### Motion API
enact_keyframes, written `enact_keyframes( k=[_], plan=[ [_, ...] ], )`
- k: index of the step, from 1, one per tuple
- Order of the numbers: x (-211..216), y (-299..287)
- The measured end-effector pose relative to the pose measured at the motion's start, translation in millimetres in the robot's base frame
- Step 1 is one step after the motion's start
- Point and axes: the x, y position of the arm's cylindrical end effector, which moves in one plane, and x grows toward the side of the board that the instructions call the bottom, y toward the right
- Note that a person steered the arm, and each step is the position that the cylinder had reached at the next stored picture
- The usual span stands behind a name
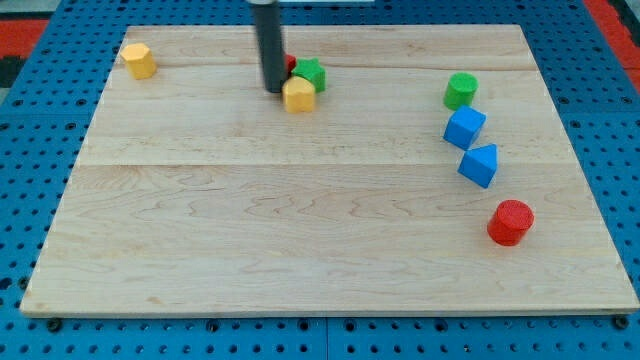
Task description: Push the green star towards the top right side of the board
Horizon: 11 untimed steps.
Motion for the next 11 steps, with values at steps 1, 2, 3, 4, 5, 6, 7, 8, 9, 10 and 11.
enact_keyframes(
  k=[1,2,3,4,5,6,7,8,9,10,11],
  plan=[
    [0.0,34.3],
    [-23.4,43.5],
    [-38.8,20.1],
    [-39.9,45.8],
    [-39.9,116.1],
    [-40.5,98.8],
    [-46.4,46.4],
    [-56.3,83.3],
    [-66.0,95.7],
    [-73.9,114.2],
    [-73.9,144.4]
  ],
)
